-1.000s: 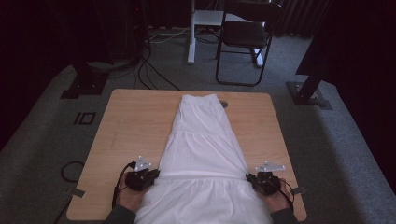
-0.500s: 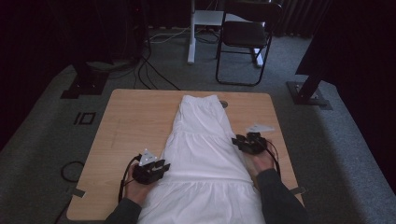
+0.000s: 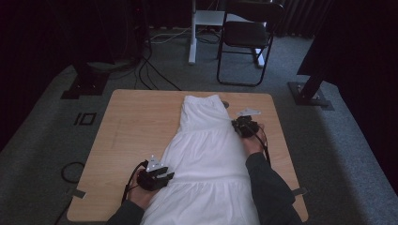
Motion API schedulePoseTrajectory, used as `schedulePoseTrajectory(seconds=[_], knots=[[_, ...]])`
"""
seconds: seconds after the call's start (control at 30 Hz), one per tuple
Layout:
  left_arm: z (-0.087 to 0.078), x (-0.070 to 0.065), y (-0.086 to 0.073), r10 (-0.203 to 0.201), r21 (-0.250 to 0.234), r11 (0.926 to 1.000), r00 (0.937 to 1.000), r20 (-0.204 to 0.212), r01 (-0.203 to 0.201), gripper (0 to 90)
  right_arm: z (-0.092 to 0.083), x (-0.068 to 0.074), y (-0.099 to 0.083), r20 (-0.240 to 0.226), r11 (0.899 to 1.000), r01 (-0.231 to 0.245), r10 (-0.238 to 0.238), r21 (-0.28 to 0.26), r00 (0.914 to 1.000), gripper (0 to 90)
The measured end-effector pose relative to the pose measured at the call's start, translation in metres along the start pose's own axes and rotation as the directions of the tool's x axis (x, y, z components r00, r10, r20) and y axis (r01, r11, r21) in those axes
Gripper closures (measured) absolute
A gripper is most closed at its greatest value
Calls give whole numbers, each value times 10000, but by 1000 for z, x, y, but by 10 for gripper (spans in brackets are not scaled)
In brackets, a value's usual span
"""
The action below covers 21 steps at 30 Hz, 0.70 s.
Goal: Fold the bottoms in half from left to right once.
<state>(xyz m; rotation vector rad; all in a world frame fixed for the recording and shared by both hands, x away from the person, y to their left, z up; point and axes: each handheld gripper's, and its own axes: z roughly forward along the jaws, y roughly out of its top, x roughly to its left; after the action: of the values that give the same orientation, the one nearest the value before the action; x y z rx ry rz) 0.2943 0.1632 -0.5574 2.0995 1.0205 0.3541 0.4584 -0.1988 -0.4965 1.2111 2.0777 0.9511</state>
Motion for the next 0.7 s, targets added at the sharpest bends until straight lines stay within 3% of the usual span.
schedulePoseTrajectory(seconds=[0.03,0.07,0.1,0.13,0.17,0.23,0.3,0.43,0.5,0.6,0.7], knots=[[-1,-1,-1,-7,22,10000,10000,-37,7,615,5,-9,-1,161,9991,-132,125,404,9998,873],[-1,-2,-1,10,46,10000,10000,-64,-10,615,5,-9,-1,161,9991,-132,125,404,9998,873],[-2,-2,-1,31,90,10000,10000,-80,-30,616,18,-11,-11,-23,9948,-294,298,972,9996,869],[-2,-2,-1,0,131,9999,10000,-45,1,616,18,-11,-11,-23,9948,-294,298,972,9996,869],[-3,-1,-1,-19,175,9998,10000,8,19,613,30,-8,-24,-383,9912,-206,258,1308,9989,862],[-4,0,1,40,290,9996,10000,63,-42,603,35,-6,-29,-404,9888,-237,299,1472,9987,859],[-8,3,8,248,126,9996,9994,-229,-245,542,40,-6,-36,-501,9870,-444,527,1545,9974,857],[-14,14,45,466,-547,9972,9956,-818,-512,483,40,-8,-36,-616,9851,-648,754,1595,9952,848],[-6,22,70,513,-601,9966,9947,-890,-567,464,41,-9,-36,-619,9838,-779,888,1614,9941,846],[24,36,103,365,-513,9979,9961,-809,-407,467,41,-10,-37,-694,9820,-1022,1144,1590,9910,843],[56,45,116,357,95,9993,9930,-1130,-349,480,41,-13,-39,-818,9804,-1236,1372,1532,9872,841]])
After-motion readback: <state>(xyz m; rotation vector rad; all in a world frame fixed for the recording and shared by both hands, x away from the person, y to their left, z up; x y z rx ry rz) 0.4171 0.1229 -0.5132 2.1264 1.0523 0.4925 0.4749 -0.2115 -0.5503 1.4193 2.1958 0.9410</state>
